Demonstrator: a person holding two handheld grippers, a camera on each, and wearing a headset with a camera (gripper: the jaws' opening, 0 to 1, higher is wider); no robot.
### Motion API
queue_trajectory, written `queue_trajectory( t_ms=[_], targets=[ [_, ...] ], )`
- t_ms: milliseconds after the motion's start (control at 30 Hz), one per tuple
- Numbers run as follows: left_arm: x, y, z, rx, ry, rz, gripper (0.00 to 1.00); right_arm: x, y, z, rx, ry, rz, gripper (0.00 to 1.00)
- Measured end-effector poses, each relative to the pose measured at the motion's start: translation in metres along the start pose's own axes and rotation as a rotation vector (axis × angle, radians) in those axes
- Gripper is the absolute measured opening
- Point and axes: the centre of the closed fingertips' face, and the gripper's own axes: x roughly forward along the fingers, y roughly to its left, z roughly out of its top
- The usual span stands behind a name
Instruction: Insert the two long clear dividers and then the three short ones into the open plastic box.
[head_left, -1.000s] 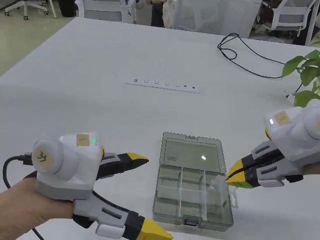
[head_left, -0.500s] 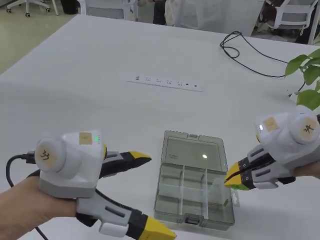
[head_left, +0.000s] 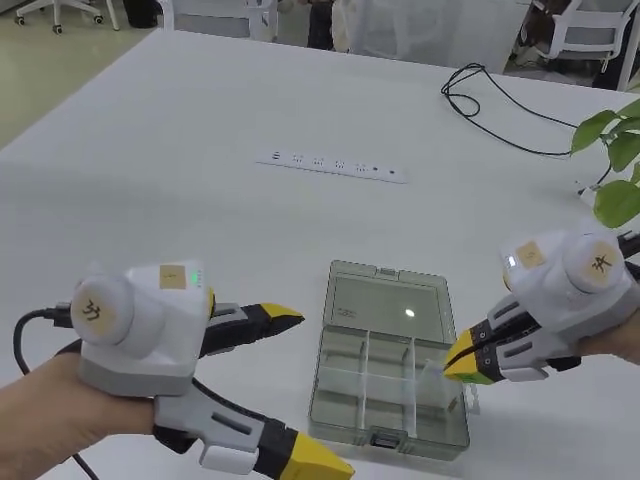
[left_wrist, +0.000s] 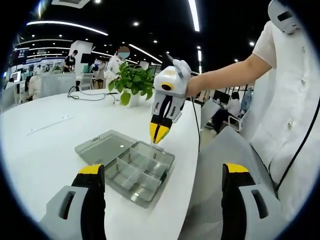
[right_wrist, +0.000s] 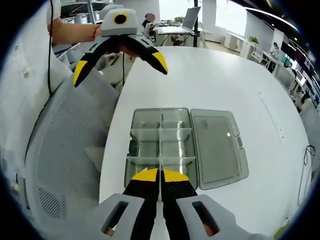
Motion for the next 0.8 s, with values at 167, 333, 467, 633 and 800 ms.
queue_trajectory(
  t_ms=[167,333,467,633,800],
  targets=[
    [-0.0001,-0.0010,0.0007,0.001,-0.003,-0.002,1.00,0.0004,-0.0010,-0.0004,0.006,-0.017,-0.003,0.03],
    [0.0000,-0.0010,0.0015,0.000,-0.006,-0.002,0.99,0.0006,-0.0005,-0.0005,0.001,-0.031,-0.012,0.03],
    [0.0005,-0.0009,0.0024,0.001,-0.008,-0.004,0.99,0.0013,-0.0002,0.0002,-0.020,-0.031,-0.023,0.03],
    [0.0010,-0.0007,0.0025,0.003,-0.005,-0.005,0.99,0.0042,0.0018,-0.0005,-0.013,-0.025,-0.024,0.02],
    [0.0009,-0.0005,0.0032,0.003,-0.007,-0.004,0.99,0.0096,0.0000,-0.0058,0.004,-0.018,-0.029,0.02]
  ],
)
